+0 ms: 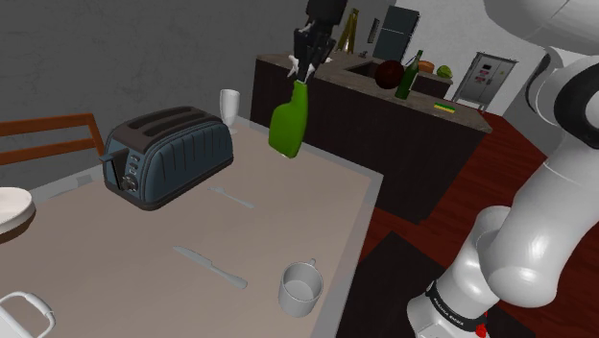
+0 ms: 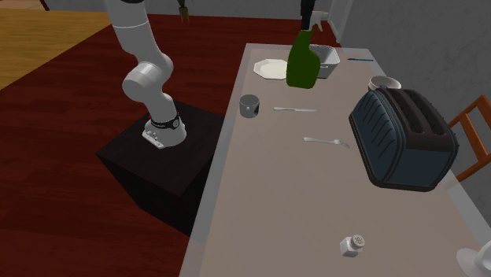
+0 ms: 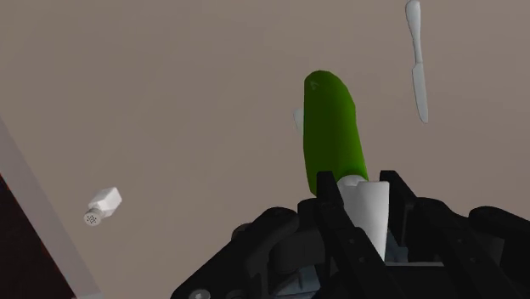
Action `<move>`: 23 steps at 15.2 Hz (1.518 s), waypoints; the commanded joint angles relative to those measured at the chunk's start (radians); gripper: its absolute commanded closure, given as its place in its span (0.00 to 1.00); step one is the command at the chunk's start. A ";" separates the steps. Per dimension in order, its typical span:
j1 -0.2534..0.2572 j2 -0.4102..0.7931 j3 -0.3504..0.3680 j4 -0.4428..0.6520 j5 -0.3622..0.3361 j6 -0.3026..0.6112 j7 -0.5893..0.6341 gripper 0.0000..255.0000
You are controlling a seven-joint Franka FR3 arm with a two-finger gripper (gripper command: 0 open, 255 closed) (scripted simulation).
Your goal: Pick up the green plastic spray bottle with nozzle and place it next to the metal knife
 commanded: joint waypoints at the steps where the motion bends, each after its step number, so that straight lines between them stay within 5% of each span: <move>1: 0.026 0.031 0.026 0.076 -0.006 -0.043 0.054 1.00; 4: 0.066 0.096 0.061 0.210 -0.020 -0.109 0.127 1.00; 23: 0.060 -0.044 0.056 -0.241 -0.006 0.201 0.110 1.00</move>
